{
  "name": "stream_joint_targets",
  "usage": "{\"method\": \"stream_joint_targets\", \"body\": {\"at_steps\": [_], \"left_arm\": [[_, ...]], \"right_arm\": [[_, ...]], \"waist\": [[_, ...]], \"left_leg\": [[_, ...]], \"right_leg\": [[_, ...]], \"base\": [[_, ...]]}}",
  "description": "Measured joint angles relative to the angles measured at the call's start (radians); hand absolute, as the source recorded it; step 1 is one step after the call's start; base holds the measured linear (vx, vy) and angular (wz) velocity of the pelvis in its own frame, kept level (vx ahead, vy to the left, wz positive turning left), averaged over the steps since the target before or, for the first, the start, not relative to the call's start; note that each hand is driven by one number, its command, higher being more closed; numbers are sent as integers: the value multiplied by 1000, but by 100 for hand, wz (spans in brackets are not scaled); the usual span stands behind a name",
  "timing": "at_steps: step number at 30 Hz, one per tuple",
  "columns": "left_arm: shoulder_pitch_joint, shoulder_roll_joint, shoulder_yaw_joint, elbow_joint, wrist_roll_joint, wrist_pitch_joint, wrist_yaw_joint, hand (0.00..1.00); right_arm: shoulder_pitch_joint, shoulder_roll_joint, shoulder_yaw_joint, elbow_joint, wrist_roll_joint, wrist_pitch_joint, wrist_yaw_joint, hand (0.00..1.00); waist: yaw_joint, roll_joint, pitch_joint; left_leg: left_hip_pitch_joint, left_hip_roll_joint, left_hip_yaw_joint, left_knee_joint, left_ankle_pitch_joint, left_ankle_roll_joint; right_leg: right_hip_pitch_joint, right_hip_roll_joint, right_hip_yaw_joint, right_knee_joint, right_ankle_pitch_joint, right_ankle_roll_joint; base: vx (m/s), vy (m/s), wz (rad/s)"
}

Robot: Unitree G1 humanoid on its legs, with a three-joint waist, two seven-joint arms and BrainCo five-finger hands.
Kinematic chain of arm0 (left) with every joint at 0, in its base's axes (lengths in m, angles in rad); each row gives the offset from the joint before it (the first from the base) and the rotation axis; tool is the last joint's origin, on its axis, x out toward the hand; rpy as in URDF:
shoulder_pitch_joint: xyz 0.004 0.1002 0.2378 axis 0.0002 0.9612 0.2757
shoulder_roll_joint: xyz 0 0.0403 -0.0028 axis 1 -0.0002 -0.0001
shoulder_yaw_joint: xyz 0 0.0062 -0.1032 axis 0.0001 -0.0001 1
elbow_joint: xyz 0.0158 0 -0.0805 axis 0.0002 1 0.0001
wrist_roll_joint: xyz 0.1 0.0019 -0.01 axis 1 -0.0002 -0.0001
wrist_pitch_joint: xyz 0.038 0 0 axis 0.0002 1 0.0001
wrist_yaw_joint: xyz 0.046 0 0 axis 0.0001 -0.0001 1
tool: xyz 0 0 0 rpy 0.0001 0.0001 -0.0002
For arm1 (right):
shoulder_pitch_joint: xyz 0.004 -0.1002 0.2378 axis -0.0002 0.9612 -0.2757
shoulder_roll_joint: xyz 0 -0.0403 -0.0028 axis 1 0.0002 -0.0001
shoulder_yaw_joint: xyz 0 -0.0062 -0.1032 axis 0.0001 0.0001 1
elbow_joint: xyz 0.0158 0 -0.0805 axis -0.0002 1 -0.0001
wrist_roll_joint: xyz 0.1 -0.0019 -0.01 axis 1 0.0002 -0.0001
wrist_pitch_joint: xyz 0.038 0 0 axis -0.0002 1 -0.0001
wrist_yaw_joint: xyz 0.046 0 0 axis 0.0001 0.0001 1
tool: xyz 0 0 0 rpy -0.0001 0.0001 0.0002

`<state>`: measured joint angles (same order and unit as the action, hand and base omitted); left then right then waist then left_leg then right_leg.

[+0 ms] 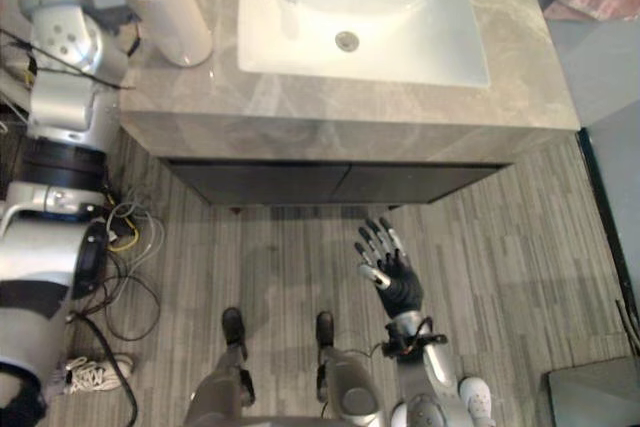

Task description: Organize washtable

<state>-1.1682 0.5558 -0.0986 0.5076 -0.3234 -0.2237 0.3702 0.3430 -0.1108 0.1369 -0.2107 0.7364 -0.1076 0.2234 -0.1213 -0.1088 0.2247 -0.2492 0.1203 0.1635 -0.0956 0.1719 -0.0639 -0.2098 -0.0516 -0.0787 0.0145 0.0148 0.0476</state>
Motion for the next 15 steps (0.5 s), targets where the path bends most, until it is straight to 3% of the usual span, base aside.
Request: {"method": "stream_joint_targets", "body": {"at_steps": [15], "left_arm": [[16, -69, 22, 1, -18, 1, -20, 100]], "right_arm": [[1, 0, 0, 0, 1, 0, 0, 0]], "waist": [[1, 23, 15]], "left_leg": [[0, 0, 2, 0, 0, 0]], "right_leg": [[-2, 0, 2, 0, 0, 0]], "base": [[0, 0, 0]]}}
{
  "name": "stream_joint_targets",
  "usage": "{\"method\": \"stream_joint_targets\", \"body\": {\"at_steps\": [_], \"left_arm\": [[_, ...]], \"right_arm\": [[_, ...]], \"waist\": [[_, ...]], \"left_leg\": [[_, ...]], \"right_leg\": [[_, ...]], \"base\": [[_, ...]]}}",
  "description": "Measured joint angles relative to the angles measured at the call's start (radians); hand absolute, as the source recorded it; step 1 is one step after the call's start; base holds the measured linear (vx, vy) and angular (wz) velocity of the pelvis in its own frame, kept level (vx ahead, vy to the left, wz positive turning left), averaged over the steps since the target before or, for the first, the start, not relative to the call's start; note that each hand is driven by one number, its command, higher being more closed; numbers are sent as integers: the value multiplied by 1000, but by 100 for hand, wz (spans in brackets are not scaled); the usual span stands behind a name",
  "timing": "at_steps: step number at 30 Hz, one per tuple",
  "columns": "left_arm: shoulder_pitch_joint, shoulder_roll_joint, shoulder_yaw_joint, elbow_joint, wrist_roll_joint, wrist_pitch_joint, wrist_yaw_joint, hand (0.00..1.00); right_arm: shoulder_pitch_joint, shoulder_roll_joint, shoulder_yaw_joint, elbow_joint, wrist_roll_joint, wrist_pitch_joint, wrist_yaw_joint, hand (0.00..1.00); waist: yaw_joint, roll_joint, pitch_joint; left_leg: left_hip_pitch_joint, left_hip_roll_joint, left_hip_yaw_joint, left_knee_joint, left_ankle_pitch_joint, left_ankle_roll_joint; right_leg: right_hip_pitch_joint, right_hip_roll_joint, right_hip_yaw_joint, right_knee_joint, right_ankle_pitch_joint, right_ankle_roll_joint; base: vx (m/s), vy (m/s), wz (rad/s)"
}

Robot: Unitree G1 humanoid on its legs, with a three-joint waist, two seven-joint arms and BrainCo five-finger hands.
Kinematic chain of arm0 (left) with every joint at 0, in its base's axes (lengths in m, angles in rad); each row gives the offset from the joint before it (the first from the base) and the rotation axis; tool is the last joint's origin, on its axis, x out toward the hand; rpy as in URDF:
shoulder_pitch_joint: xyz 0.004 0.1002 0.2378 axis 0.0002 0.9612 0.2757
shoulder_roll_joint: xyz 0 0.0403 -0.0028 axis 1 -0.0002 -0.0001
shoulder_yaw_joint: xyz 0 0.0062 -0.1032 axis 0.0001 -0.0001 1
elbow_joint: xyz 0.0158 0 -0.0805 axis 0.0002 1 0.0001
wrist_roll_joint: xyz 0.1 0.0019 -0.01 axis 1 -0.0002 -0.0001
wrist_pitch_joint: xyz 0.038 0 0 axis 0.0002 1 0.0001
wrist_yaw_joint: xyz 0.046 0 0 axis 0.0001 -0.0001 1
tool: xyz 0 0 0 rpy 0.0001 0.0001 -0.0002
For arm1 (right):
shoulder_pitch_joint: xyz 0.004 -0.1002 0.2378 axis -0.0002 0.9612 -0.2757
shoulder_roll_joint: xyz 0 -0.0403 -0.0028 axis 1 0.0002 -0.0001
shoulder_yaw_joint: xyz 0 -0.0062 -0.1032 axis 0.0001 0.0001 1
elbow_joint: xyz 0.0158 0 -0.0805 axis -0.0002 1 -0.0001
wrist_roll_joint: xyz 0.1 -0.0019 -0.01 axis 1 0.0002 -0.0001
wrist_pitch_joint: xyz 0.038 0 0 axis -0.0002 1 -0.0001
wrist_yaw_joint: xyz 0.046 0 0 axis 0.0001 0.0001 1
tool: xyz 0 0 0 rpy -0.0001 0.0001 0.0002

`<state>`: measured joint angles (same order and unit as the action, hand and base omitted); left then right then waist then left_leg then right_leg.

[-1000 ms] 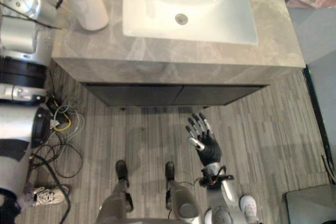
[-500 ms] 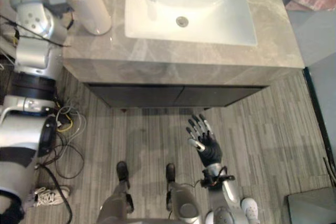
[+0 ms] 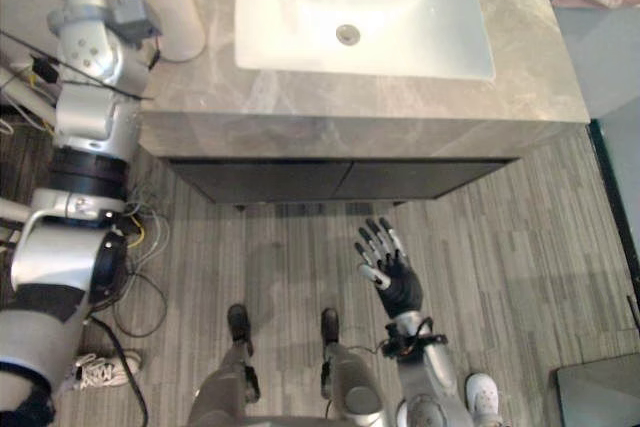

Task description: Organize washtable

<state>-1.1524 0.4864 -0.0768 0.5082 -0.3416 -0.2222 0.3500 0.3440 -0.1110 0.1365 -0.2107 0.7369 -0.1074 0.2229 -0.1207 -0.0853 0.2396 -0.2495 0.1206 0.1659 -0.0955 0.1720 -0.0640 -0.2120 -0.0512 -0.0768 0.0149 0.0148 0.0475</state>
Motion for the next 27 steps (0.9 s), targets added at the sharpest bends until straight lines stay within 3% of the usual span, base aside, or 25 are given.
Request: {"method": "stream_joint_targets", "body": {"at_steps": [13, 14, 27], "left_arm": [[0, 8, -39, 14, 2, 12, -21, 100], [0, 10, -39, 14, 2, 12, -21, 0], [0, 11, -38, 15, 10, 7, -42, 0]], "right_arm": [[-1, 5, 0, -1, 8, 0, 0, 0], [-1, 5, 0, -1, 8, 0, 0, 0], [0, 5, -1, -1, 8, 0, 0, 0]], "waist": [[1, 9, 4], [1, 10, 3], [0, 17, 4]], "left_leg": [[-3, 0, 8, 0, 0, 0], [-4, 0, 10, 0, 0, 0], [-4, -1, 10, 0, 0, 0]], "right_leg": [[-10, -1, 11, 2, 0, 0], [-12, -1, 13, 2, 0, 0], [-14, -2, 16, 2, 0, 1]], "base": [[0, 0, -1], [0, 0, -6], [1, 1, -2]]}}
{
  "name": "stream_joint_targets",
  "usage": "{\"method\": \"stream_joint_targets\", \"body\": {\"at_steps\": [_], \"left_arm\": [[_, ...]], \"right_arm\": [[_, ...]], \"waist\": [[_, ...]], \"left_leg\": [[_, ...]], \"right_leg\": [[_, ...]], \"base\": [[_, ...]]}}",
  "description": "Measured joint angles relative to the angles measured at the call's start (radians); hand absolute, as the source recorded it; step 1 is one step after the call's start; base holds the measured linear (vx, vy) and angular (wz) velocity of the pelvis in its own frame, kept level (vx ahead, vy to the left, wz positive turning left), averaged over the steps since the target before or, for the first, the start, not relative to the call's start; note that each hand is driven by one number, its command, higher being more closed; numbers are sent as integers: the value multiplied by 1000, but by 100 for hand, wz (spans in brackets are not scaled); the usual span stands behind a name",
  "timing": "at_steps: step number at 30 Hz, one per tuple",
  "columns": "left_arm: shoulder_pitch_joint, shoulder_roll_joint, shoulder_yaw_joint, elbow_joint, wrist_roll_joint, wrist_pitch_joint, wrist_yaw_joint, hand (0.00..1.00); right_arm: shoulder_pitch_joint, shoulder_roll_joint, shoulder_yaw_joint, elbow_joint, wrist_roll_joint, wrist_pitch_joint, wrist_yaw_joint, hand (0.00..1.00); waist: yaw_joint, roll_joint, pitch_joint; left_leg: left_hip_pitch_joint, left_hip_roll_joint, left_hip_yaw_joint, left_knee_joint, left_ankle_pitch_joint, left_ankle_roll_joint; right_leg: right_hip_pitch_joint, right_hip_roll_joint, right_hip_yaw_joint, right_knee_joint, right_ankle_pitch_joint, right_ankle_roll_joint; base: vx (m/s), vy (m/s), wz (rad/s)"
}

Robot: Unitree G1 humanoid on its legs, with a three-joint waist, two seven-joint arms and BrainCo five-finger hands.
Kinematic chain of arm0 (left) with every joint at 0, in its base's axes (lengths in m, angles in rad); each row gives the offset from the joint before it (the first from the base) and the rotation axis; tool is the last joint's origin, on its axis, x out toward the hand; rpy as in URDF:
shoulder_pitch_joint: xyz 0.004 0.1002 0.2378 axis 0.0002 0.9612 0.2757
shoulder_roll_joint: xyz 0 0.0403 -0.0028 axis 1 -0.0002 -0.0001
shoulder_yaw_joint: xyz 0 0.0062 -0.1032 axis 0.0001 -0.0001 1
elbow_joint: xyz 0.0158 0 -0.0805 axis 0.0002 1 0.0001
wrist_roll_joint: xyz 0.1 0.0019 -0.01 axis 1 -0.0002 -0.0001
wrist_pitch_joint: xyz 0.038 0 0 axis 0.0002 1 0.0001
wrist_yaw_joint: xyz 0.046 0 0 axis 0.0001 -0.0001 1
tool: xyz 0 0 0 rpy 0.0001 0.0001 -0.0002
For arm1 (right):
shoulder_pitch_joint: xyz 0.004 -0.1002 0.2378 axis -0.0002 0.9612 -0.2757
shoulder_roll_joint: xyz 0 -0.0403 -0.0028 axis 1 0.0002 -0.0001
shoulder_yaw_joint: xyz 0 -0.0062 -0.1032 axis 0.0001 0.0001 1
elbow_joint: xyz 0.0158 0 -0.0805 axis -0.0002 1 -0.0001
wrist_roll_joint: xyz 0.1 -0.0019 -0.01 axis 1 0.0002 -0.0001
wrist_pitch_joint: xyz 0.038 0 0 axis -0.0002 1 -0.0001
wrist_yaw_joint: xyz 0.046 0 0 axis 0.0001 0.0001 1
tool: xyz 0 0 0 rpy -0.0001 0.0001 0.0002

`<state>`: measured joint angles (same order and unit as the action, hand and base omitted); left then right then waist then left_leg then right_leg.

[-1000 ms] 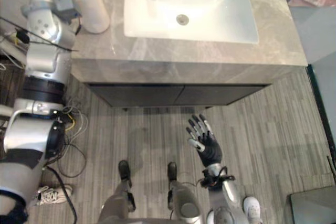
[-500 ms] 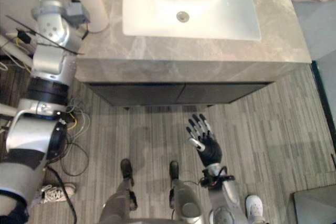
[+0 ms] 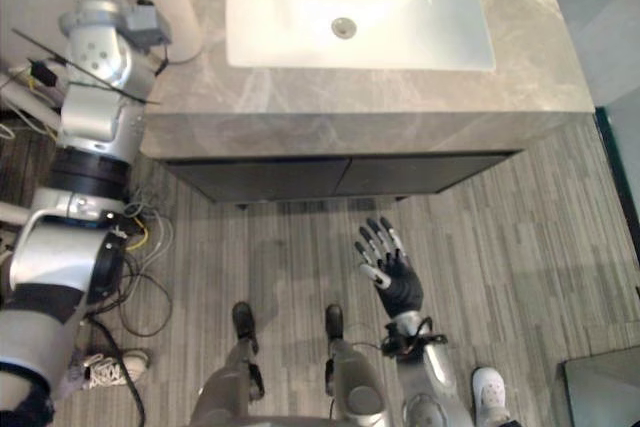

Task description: Organize washtable

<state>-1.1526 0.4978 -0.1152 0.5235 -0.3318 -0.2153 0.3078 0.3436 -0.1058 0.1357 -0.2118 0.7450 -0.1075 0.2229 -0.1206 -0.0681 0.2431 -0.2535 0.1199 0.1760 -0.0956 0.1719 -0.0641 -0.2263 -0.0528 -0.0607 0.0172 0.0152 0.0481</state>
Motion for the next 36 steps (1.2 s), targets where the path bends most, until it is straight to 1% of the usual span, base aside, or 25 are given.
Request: {"method": "stream_joint_targets", "body": {"at_steps": [4, 7, 14, 19, 23, 26, 27, 30, 34, 36], "left_arm": [[0, 0, 0, 3, 0, 0, -1, 0], [0, -1, 0, 29, 0, 1, -1, 0], [0, -1, 1, 29, 0, 2, -2, 0], [0, -1, 1, 29, -1, 1, -3, 0], [0, 2, 1, 29, -1, 1, -5, 0], [0, 21, 1, 29, -1, 0, -9, 0], [0, 26, 1, 29, -1, 0, -16, 0], [0, 27, 1, 28, -2, -1, -23, 0], [1, 27, 1, 22, -2, -3, -23, 0], [9, 27, 1, -32, -1, -9, -24, 0]], "right_arm": [[1, 0, 0, 0, 0, 0, 0, 0], [9, 0, 0, 0, 0, 0, 0, 0], [9, 0, -1, 1, 0, 0, 0, 0], [8, 0, -1, 3, 0, 0, 0, 0], [7, 0, 0, 31, 0, 1, 0, 0], [6, 0, 0, 40, 0, 4, 0, 0], [6, -1, -1, 40, 0, 4, 0, 0], [1, 0, 0, 41, 0, 4, 0, 0], [-9, 0, -1, 44, -1, 4, 0, 0], [-11, -1, -4, 52, -1, 4, 0, 0]], "waist": [[0, 4, -1], [1, 24, -7], [5, 56, -24], [23, 61, -35], [24, 62, -55], [25, 62, -58], [26, 62, -67], [26, 62, -94], [24, 63, -104], [25, 65, -116]], "left_leg": [[0, -1, -6, 0, 0, 0], [0, -2, -12, 0, 0, 0], [1, -1, -22, 0, 2, -2], [19, 0, -24, 0, 3, -2], [29, -1, -35, 0, 3, -2], [41, -1, -40, 0, 4, -3], [41, -1, -41, 0, 4, -3], [41, -3, -44, 0, 4, -3], [60, -5, -56, 0, 4, -3], [62, -6, -71, 0, 6, -5]], "right_leg": [[3, 0, -9, -1, 0, 0], [8, -1, -18, -3, 0, 0], [15, 0, -22, -3, 0, 0], [34, 0, -24, -2, 0, 0], [49, -1, -34, -2, -1, 1], [64, -1, -46, -2, -2, 1], [64, -1, -48, -1, -2, 1], [66, -3, -50, -1, -2, 2], [92, -4, -63, -1, -6, 4], [100, -4, -76, -1, -9, 3]], "base": [[0, 0, 4], [-2, 2, 6], [-8, 5, 4], [0, 0, 0], [-17, 6, 7], [-34, 8, 7], [-39, 8, 4], [-9, 3, 1], [6, 8, 11], [-12, 7, 18]]}}
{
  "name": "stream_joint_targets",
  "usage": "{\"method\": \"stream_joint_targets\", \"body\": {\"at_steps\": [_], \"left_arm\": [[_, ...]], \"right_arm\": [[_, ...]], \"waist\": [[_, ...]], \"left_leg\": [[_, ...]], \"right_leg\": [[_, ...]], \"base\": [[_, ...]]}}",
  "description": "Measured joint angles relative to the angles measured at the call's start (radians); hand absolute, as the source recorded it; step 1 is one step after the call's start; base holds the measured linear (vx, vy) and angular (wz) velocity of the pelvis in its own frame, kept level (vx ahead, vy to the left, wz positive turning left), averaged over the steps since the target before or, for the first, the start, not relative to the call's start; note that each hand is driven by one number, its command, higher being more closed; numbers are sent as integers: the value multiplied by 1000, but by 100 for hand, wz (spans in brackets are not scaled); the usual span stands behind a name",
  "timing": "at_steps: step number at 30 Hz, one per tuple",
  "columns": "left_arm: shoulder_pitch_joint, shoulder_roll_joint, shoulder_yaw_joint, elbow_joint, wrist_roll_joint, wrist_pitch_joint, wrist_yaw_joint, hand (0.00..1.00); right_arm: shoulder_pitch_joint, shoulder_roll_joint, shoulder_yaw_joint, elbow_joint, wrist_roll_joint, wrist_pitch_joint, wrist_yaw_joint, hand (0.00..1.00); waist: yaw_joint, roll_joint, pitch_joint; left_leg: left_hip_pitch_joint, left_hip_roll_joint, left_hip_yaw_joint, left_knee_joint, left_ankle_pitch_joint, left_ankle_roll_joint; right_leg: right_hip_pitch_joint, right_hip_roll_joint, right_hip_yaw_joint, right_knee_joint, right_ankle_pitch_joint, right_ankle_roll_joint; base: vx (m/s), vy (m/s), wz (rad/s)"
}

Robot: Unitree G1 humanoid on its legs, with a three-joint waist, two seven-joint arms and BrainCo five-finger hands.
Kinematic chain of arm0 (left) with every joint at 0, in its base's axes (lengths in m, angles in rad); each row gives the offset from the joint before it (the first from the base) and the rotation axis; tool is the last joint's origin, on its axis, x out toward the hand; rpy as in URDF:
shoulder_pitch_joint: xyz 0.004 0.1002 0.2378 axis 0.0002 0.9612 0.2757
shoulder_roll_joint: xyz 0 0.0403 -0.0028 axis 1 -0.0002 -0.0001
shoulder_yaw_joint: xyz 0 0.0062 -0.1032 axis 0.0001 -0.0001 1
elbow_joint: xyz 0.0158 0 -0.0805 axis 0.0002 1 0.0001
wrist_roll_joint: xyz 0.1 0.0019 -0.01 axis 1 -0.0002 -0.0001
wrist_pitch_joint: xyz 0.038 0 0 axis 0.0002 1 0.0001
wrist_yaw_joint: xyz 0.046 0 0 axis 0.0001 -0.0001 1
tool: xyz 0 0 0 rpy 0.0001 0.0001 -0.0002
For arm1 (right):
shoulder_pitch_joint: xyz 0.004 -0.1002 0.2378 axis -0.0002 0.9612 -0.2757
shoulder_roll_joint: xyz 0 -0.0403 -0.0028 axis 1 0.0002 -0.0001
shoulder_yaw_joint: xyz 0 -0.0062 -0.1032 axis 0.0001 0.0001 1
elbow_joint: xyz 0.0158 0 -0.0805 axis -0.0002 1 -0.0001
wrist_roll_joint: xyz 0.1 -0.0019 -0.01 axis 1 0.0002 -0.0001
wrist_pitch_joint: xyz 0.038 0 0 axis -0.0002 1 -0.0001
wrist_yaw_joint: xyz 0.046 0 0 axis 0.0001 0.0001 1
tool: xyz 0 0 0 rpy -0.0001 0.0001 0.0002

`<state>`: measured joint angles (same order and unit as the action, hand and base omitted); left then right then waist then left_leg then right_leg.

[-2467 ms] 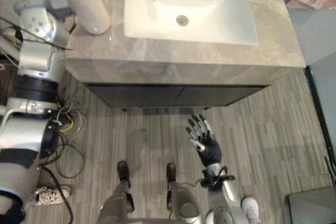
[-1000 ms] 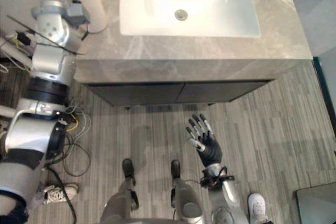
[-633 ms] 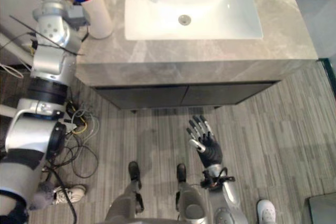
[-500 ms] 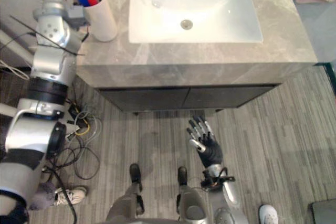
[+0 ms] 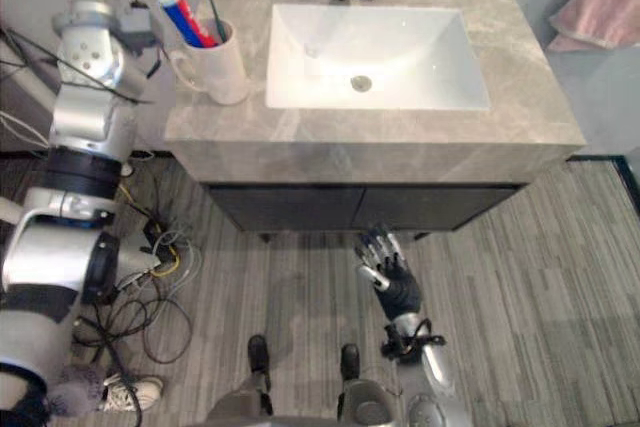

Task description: Organize washtable

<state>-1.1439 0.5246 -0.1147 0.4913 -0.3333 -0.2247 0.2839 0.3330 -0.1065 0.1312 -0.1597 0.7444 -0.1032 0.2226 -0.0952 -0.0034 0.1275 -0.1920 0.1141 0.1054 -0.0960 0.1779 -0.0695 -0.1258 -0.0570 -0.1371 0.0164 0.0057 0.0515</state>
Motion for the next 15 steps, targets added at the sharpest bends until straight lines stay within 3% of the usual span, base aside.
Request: {"method": "stream_joint_targets", "body": {"at_steps": [8, 10, 15], "left_arm": [[118, -16, 1, -157, -30, -29, -28, 0], [206, -57, -2, -229, -71, -35, -66, 0], [379, -127, -13, -368, -131, -25, -141, 0]], "right_arm": [[-13, 0, -4, 31, 0, 3, 0, 0], [-16, 1, -8, 57, -1, 5, -1, 0], [-22, 16, -19, 65, -2, 25, -4, 0]], "waist": [[4, 9, -36], [22, 11, -53], [31, 25, -67]], "left_leg": [[13, -20, -57, 0, 1, -1], [12, -29, -76, 0, 1, 0], [13, -45, -108, 0, 10, 11]], "right_leg": [[36, -17, -53, 19, -28, 10], [41, -24, -66, 26, -38, 17], [55, -36, -107, 34, -50, 19]], "base": [[2, 18, 23], [11, 19, 23], [3, 11, 25]]}}
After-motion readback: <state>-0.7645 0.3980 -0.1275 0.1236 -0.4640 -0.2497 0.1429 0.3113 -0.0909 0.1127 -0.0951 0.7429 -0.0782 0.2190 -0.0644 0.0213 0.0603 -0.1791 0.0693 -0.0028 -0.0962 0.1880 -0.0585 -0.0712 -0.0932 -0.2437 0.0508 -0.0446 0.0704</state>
